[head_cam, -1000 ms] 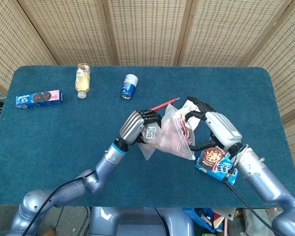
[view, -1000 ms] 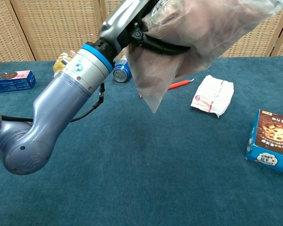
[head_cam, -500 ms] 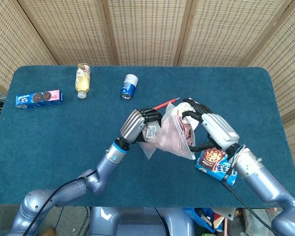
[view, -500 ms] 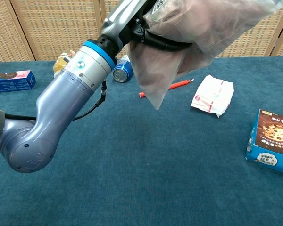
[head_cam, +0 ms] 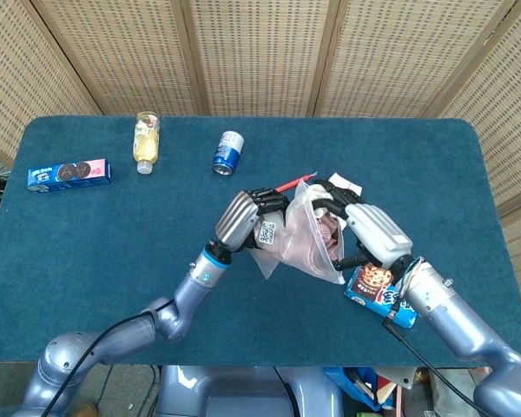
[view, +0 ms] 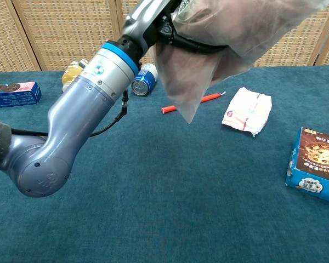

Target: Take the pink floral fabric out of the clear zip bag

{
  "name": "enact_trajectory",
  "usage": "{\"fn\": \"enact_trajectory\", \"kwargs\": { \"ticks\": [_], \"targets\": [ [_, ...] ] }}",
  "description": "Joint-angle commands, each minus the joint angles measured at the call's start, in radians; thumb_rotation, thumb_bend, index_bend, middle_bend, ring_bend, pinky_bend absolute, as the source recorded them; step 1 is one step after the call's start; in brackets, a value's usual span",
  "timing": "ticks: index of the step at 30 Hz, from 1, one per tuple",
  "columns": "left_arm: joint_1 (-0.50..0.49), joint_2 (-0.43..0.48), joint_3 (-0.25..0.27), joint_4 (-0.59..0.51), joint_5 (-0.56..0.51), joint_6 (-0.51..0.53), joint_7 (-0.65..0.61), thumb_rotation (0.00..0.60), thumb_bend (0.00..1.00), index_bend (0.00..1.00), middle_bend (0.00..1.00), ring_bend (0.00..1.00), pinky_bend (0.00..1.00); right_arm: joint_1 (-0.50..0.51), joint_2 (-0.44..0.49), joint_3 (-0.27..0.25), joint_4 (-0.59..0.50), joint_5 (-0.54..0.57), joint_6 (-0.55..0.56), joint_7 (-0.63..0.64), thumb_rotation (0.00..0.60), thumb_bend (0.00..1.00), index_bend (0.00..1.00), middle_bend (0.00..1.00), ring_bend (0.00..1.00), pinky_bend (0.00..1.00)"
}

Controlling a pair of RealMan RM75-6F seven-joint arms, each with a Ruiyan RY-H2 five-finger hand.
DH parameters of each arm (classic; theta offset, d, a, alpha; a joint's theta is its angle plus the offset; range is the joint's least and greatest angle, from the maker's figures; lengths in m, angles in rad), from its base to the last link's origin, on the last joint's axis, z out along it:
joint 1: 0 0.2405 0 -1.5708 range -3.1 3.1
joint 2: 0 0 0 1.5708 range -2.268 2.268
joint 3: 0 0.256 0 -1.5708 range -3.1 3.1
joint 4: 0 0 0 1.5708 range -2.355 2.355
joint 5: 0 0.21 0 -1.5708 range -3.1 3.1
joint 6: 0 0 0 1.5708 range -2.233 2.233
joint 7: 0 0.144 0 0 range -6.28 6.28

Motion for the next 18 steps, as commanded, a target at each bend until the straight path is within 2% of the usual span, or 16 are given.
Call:
{"fn": "enact_trajectory", "kwargs": {
  "ticks": [1, 18],
  "targets": [
    [-0.003, 0.0, -0.002, -0.004, -0.001, -0.001, 0.003, 0.6, 0.19, 0.62, 0.57, 0.48, 0.56, 0.01, -0.007, 0.0, 0.001, 0.01, 0.001, -0.014, 0.6, 0.0, 0.23, 0.0, 0.0, 0.0],
    [-0.012, -0.001, -0.019, -0.02, -0.019, -0.007, 0.012, 0.6, 0.19, 0.62, 0.57, 0.48, 0.56, 0.058, -0.049, -0.029, -0.015, 0.069, 0.047, -0.142, 0.6, 0.0, 0.23, 0.0, 0.0, 0.0]
  ]
}}
